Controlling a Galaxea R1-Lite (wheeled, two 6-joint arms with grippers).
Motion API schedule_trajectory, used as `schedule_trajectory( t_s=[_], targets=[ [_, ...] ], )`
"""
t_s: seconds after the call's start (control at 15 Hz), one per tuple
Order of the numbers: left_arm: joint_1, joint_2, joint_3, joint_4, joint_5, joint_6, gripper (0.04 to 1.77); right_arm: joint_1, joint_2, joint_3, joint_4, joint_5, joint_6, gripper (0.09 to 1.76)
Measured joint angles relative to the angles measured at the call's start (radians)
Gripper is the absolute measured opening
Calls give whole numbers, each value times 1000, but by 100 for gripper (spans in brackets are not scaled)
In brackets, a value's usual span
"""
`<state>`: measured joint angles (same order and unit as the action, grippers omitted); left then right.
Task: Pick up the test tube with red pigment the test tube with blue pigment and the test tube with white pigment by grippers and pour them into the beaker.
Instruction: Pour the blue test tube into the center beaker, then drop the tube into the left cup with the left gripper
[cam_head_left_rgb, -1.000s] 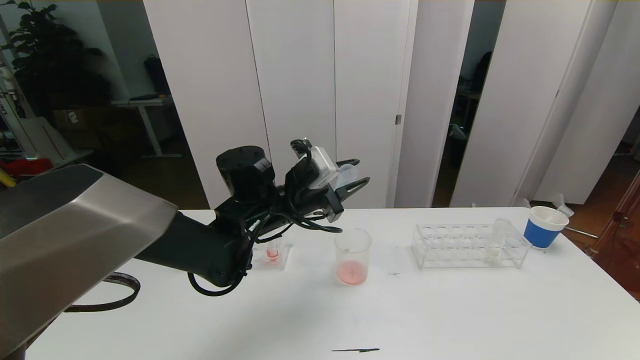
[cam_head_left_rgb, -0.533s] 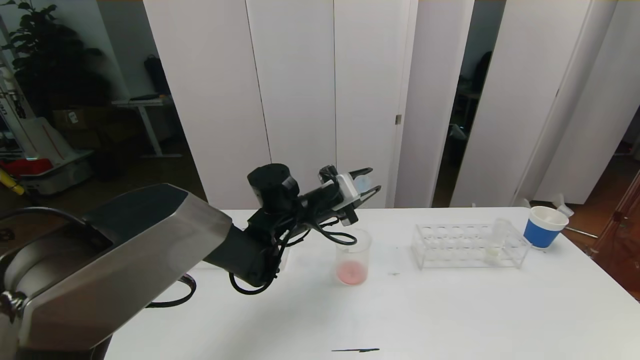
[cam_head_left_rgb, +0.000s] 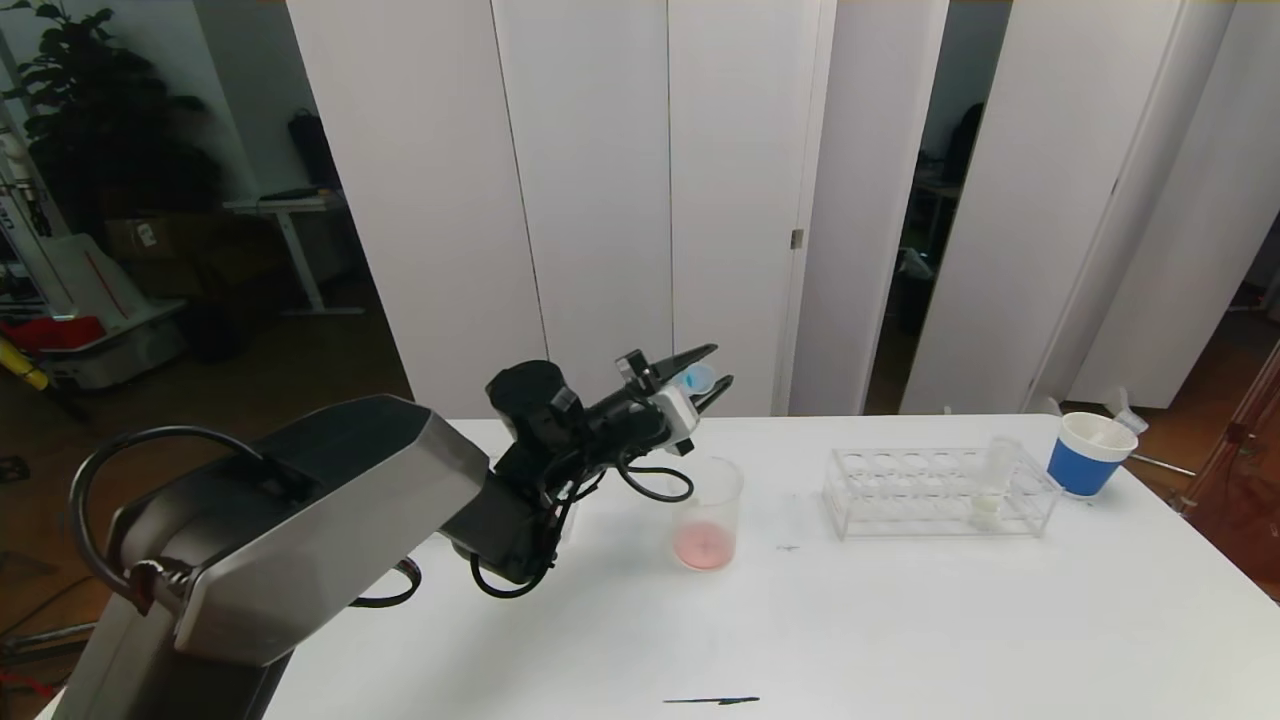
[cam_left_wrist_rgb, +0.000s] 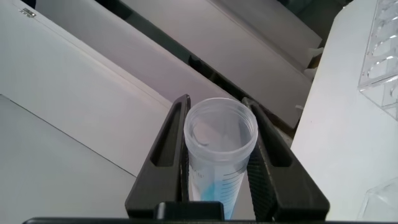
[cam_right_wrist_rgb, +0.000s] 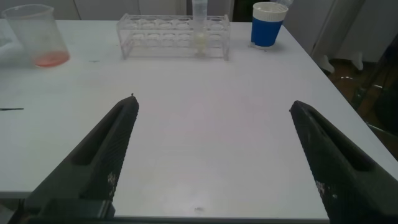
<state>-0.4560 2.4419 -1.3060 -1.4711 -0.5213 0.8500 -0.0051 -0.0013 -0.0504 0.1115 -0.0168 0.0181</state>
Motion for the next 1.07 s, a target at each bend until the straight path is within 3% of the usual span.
schedule_trajectory(
  t_s=[0.4,0.6,1.07],
  targets=[
    [25,36,28,-89,-7,107,60,0,0,0,0,0,0,174],
    [40,40,39,-91,-46,151,60,0,0,0,0,0,0,174],
    [49,60,39,-90,-66,242,60,-1,0,0,0,0,0,174]
  ],
)
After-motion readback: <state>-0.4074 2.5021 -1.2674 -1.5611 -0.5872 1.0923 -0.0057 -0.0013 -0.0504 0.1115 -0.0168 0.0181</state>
